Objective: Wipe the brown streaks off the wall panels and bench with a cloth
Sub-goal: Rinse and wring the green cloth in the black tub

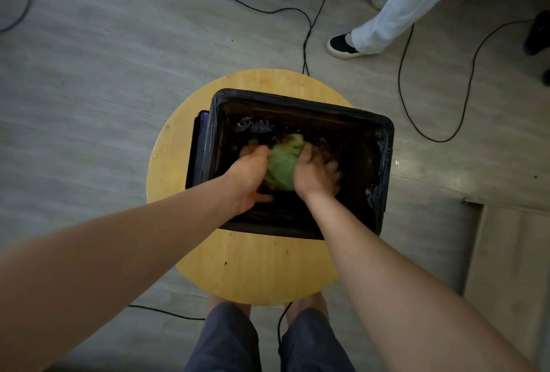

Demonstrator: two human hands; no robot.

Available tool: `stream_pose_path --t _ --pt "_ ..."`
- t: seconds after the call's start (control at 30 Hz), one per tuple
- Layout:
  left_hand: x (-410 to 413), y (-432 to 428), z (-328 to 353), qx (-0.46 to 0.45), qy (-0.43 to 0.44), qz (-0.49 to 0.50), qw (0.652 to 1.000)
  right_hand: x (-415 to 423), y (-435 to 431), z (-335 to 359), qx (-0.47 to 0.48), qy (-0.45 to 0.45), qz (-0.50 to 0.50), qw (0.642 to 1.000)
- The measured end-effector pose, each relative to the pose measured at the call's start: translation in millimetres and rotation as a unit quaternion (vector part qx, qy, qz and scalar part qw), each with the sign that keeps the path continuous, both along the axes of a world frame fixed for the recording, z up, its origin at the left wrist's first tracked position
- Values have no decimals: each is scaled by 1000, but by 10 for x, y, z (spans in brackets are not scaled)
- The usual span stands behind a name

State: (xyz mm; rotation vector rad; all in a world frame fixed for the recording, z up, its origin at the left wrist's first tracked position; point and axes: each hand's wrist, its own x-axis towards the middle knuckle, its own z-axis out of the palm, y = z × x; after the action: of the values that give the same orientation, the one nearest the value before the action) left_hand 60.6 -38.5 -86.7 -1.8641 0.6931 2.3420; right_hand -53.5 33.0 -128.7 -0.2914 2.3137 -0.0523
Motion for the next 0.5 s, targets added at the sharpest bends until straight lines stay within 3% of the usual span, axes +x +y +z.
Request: stream_pose_path --t 0.07,0.13,0.37,0.5 --pt "-67 18 -33 35 -1 26 999 137 -48 63 -15 -96 -1 995" --pt "-109 13 -67 53 1 56 997 266 -65 154 -88 -151 -27 984" --pt "-65 -127 -41 45 20 20 999 619 78 637 -315 -9 120 941" --pt "-84 -145 76 90 49 41 994 585 -19 524 -278 -16 124 952"
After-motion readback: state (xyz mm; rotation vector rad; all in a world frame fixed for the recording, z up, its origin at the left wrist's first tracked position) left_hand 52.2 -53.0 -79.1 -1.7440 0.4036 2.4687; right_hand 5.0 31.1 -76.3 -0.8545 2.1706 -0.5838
